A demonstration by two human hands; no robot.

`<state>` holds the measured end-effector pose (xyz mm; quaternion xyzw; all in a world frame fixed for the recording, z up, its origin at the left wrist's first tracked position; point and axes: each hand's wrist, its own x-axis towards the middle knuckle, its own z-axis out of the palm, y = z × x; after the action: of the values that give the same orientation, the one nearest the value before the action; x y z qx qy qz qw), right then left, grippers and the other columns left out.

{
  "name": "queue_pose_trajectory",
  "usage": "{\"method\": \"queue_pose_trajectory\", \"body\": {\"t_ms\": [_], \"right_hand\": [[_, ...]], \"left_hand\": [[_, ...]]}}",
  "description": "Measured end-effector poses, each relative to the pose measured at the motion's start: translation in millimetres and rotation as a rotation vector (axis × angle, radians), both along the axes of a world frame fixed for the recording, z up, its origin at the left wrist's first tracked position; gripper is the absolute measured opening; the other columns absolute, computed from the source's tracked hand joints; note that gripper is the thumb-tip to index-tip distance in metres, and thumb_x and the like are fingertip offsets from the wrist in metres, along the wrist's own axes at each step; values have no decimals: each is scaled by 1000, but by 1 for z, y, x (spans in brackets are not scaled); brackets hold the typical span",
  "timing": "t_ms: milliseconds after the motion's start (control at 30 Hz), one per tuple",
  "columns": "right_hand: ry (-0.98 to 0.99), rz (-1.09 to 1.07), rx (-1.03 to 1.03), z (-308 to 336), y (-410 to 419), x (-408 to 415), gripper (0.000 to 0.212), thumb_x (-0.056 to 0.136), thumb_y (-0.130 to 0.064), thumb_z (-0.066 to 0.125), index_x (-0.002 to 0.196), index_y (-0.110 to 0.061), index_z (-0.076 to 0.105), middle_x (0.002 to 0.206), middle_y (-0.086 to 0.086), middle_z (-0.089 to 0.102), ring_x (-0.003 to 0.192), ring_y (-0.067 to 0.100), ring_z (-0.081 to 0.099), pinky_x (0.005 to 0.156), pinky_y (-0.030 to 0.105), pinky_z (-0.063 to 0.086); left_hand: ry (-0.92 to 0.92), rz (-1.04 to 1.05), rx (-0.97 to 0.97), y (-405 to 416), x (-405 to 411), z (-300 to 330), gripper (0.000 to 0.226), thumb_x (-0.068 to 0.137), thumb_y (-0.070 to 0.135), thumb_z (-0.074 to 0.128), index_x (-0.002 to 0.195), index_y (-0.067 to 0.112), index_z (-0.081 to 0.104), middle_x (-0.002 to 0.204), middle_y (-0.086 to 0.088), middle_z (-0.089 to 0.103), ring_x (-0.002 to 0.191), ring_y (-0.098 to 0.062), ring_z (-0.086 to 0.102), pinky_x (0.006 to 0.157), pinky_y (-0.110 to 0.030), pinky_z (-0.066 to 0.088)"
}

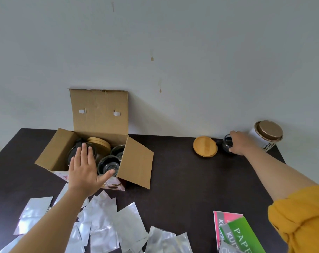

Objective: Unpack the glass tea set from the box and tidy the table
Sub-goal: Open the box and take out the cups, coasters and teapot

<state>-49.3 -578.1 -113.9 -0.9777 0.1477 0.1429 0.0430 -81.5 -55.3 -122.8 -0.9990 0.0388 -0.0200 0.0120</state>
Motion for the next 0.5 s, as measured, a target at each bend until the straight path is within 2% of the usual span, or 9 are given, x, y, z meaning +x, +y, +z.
{"method": "queue_pose_trajectory", "body": {"t_ms": [100, 167, 367, 500], "right_hand": [[-26, 27, -11, -4, -3, 6, 49, 78, -12, 71, 120, -6, 45, 111, 13, 56, 92, 27, 56, 72, 35, 48], [-29, 28, -8, -4, -5, 8, 51, 77, -13, 72, 119, -6, 45, 111, 13, 56, 92, 27, 56, 75, 38, 50], [-42, 4, 4, 6, 8, -2, 66, 74, -23, 79, 127, -5, 44, 124, 16, 53, 110, 33, 54, 88, 41, 49], [-116, 80, 77, 22, 61, -11, 69, 81, -22, 72, 139, -6, 38, 145, 14, 40, 131, 33, 40, 102, 43, 41]], "left_hand": [[-6, 3, 8, 0, 0, -1, 117, 74, 86, 12, 140, -8, 33, 151, -25, 24, 139, -42, 24, 107, -56, 27], [-10, 2, 11, 1, 1, -2, 117, 74, 86, 12, 140, -8, 33, 151, -25, 24, 139, -42, 24, 107, -56, 26], [-22, 0, 4, 1, 1, -2, 118, 73, 86, 10, 140, -8, 33, 152, -25, 24, 139, -42, 23, 108, -55, 26], [-18, 1, -1, 2, 1, 0, 119, 73, 87, 8, 141, -7, 33, 151, -25, 26, 139, -42, 25, 108, -54, 27]]}}
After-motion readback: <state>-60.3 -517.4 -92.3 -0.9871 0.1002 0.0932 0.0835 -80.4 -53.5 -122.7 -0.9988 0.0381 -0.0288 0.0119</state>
